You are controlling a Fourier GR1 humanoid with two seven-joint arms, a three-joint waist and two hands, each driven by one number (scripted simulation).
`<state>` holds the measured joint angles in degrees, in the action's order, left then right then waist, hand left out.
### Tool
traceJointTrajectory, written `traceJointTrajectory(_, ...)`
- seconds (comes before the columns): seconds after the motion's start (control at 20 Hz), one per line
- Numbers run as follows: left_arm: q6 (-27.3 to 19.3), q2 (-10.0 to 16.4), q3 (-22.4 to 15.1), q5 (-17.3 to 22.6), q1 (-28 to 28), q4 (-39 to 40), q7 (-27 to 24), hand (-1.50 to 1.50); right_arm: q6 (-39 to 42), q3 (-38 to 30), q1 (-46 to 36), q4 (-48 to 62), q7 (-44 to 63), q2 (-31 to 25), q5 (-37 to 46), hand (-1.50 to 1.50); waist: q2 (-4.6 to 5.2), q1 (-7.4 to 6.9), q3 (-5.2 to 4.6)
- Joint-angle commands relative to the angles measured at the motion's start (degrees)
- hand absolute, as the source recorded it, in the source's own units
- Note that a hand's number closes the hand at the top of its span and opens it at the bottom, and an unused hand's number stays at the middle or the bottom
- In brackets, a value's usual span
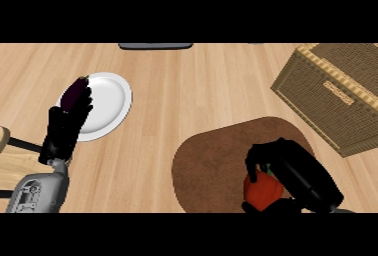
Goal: Pick the bell pepper from the cutting board and place it in the basket
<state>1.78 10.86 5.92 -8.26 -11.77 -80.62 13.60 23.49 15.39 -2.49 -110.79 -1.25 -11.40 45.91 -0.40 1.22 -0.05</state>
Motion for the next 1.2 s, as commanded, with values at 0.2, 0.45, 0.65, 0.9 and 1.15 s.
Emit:
traceJointTrajectory(0.2,-0.7,-0.5,-0.6,-0.8,0.3,-0.6,0.3,0.0,13.3,-15.6,-7.1,-20.5,19.3,6.2,-22.0,1.5,0.1,-0.31,-0.06)
traceJointTrajectory(0.45,0.1,-0.8,-0.2,-0.1,1.4,1.0,-3.2,0.0,16.8,-24.8,-21.6,-21.8,37.0,5.0,-33.4,1.5,0.18,-0.95,-0.1)
traceJointTrajectory(0.65,1.8,1.3,1.2,1.2,-2.9,2.6,0.6,0.0,15.4,-28.3,-34.8,-18.4,50.8,1.7,-41.3,1.5,0.07,-0.77,-0.12)
traceJointTrajectory(0.9,1.4,0.5,0.2,0.5,0.6,-0.6,-0.1,0.0,14.8,-36.0,-46.2,-8.5,54.6,-9.6,-45.8,1.5,0.1,-1.38,-0.02)
traceJointTrajectory(1.15,1.4,0.2,0.2,0.4,-3.4,3.0,-0.2,0.0,20.0,-32.1,-46.9,1.4,45.1,-20.5,-33.5,1.5,0.98,-2.19,-0.03)
